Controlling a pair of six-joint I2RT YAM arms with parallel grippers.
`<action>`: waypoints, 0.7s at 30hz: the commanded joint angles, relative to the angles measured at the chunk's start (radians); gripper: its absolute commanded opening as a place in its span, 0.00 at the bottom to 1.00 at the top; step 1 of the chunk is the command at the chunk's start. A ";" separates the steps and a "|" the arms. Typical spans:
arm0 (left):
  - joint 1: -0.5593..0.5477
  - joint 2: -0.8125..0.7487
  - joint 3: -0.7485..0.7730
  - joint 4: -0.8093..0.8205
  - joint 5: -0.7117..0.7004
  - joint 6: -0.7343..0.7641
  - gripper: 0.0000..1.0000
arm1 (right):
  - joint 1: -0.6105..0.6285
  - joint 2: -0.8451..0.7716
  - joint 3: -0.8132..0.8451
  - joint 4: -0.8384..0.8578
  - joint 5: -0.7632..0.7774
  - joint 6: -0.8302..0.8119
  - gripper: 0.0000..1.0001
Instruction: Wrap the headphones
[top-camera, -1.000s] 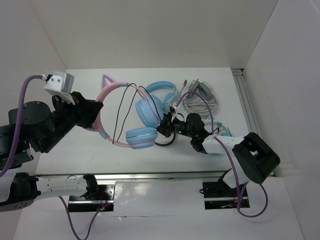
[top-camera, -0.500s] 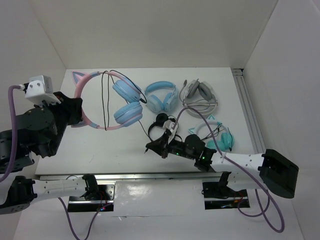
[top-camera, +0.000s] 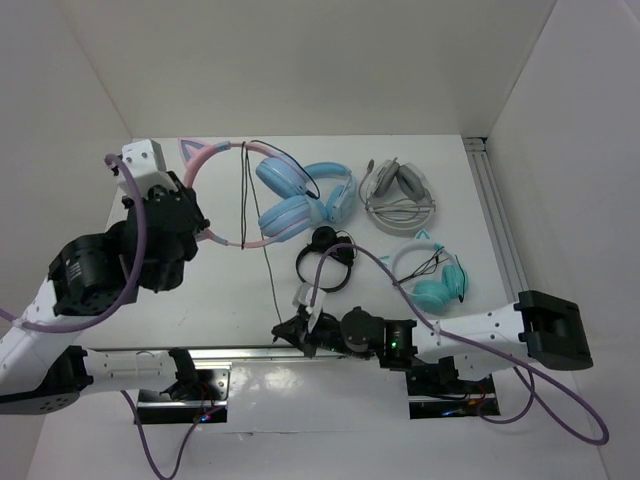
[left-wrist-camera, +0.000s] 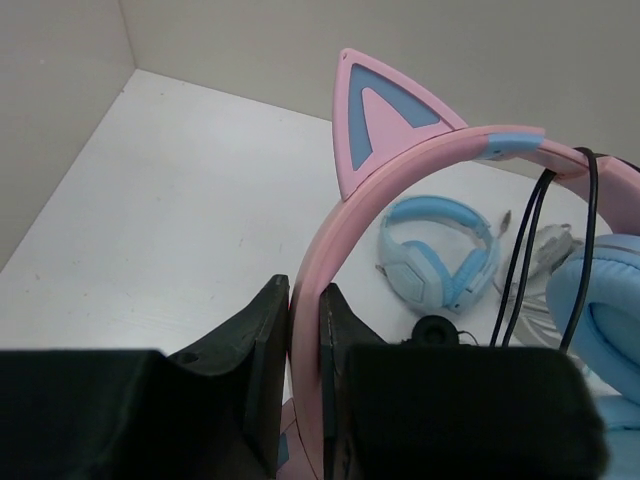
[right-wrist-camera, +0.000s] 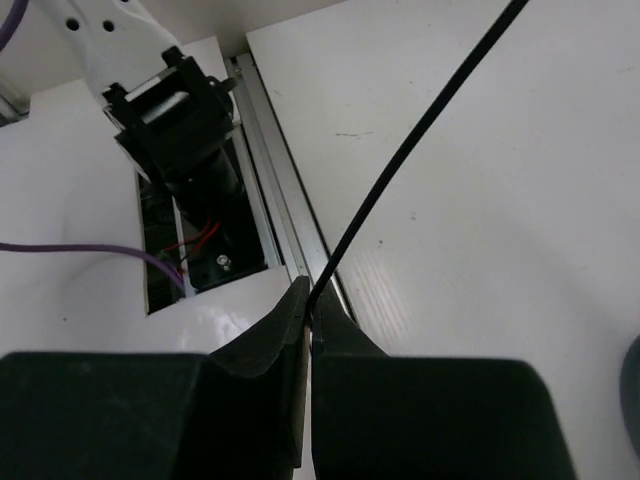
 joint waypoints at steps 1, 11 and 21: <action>0.074 0.013 0.004 0.132 -0.084 -0.092 0.00 | 0.094 0.045 0.095 -0.083 0.146 -0.048 0.00; 0.249 0.013 -0.306 0.240 0.079 -0.130 0.00 | 0.176 0.068 0.267 -0.270 0.204 -0.091 0.00; 0.249 0.013 -0.454 0.302 0.186 0.052 0.00 | 0.186 0.002 0.411 -0.517 0.301 -0.218 0.00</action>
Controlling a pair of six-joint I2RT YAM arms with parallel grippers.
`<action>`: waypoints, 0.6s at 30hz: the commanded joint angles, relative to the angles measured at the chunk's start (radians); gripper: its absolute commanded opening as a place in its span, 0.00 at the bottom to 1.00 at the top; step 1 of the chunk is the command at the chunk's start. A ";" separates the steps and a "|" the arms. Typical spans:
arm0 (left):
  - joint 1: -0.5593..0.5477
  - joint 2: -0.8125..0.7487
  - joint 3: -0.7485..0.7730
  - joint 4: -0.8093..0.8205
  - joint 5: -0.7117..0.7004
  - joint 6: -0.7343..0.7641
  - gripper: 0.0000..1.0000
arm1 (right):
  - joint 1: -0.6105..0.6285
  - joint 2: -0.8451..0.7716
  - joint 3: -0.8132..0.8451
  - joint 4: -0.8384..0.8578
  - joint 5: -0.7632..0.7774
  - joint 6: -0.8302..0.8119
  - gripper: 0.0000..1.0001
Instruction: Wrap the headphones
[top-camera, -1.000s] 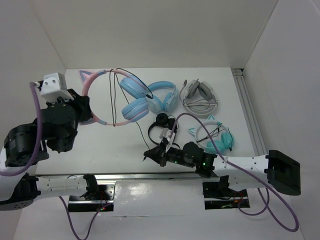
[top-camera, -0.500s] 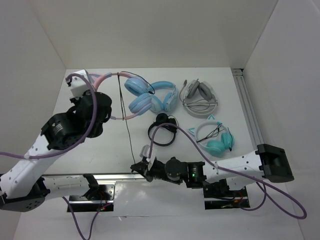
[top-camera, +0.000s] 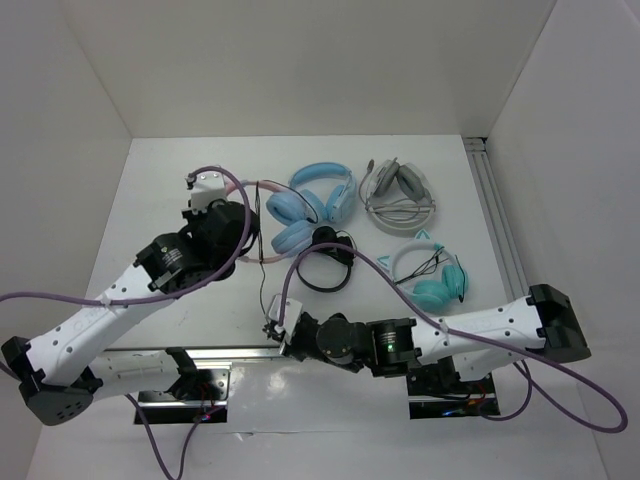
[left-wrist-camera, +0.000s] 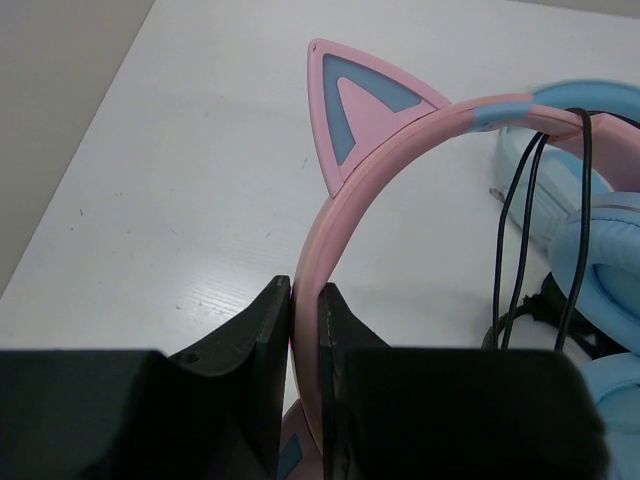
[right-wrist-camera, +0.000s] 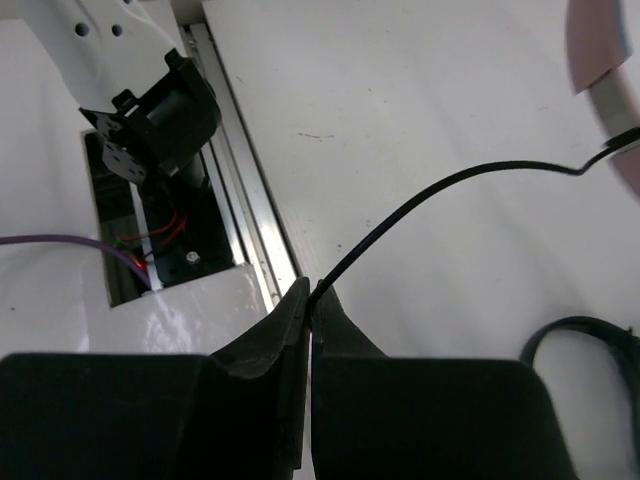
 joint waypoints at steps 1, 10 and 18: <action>0.006 -0.035 -0.036 0.133 0.050 0.103 0.00 | 0.008 -0.046 0.096 -0.130 0.055 -0.084 0.00; -0.098 -0.079 -0.116 0.164 0.170 0.356 0.00 | 0.008 -0.092 0.267 -0.394 0.098 -0.202 0.00; -0.160 -0.116 -0.164 0.140 0.328 0.446 0.00 | 0.008 -0.054 0.387 -0.561 0.185 -0.253 0.00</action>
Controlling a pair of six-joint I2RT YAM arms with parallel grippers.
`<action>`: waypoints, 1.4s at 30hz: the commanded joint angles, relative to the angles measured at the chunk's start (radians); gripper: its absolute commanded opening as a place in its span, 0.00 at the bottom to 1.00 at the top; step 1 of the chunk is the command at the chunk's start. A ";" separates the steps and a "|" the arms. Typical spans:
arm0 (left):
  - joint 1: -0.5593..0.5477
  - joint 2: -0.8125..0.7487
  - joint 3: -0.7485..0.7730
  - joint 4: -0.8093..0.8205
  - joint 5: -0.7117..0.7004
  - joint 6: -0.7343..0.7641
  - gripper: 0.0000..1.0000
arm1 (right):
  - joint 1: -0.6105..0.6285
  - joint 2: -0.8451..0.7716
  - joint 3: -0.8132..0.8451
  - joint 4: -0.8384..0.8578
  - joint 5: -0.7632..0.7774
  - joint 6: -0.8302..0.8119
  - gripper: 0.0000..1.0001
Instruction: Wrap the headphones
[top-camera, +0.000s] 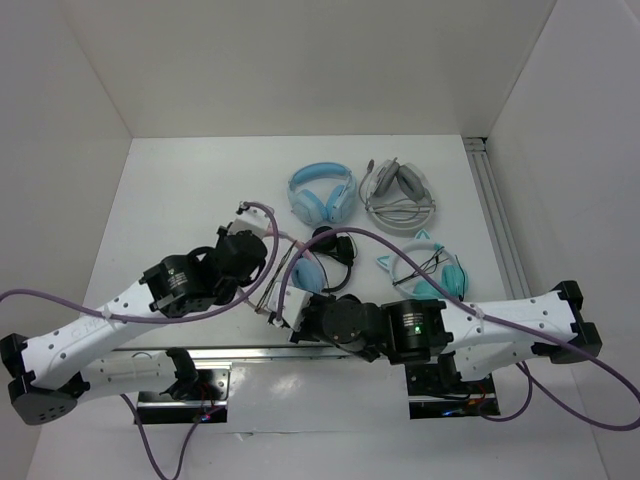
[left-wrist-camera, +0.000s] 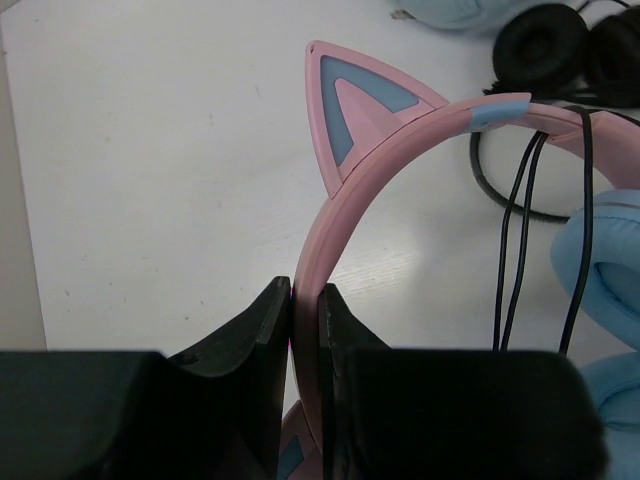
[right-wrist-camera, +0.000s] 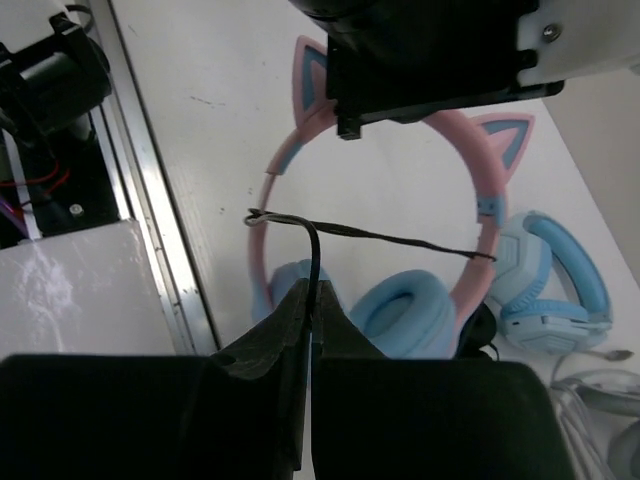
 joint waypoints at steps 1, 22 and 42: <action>-0.035 -0.038 0.019 0.048 0.079 0.042 0.00 | 0.008 0.008 0.097 -0.124 0.092 -0.052 0.00; -0.102 0.026 0.297 -0.247 0.477 0.154 0.00 | 0.051 -0.026 0.085 -0.201 0.341 -0.158 0.00; -0.113 0.055 0.325 -0.285 0.594 0.187 0.00 | 0.174 -0.081 0.058 -0.290 0.566 -0.138 0.00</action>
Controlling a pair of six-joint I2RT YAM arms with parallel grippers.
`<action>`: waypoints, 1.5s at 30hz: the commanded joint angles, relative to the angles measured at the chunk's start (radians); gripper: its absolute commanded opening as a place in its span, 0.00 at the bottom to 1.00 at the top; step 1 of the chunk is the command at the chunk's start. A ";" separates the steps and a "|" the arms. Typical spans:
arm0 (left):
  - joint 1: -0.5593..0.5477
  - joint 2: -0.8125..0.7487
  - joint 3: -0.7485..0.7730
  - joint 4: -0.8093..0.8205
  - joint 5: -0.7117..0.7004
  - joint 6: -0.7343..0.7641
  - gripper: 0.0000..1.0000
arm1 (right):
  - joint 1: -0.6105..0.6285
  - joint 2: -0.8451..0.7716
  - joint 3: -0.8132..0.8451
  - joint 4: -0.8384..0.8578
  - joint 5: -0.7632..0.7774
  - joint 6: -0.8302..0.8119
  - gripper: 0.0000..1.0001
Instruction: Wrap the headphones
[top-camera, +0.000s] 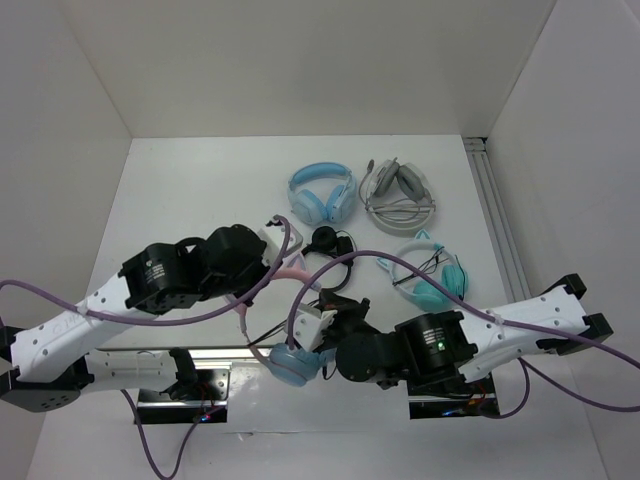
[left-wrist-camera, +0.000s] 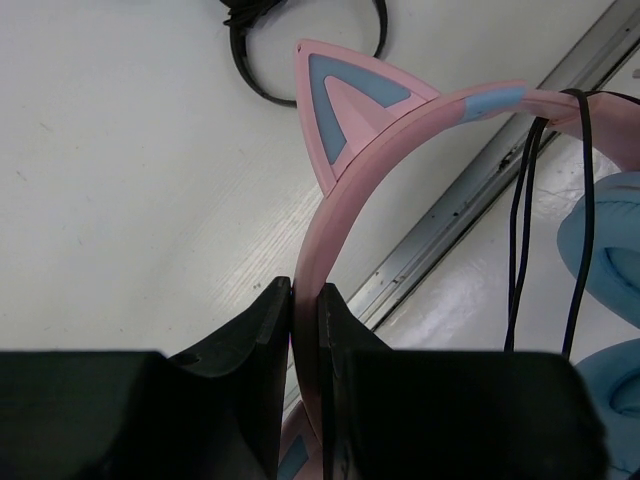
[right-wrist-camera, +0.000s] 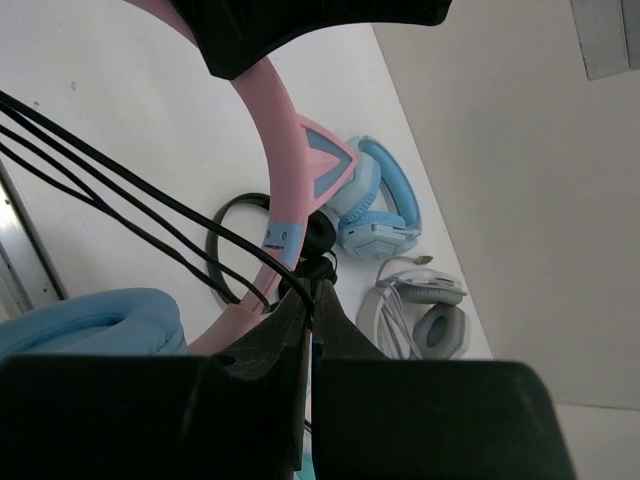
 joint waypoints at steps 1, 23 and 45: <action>-0.005 -0.005 0.052 -0.011 0.075 0.027 0.00 | 0.010 -0.047 0.005 -0.003 0.102 0.009 0.00; -0.005 -0.048 0.150 -0.049 0.171 0.045 0.00 | 0.019 -0.067 -0.024 -0.001 0.112 0.038 0.18; -0.005 -0.027 0.252 -0.089 0.104 0.045 0.00 | -0.064 -0.131 -0.068 0.032 0.074 0.084 0.46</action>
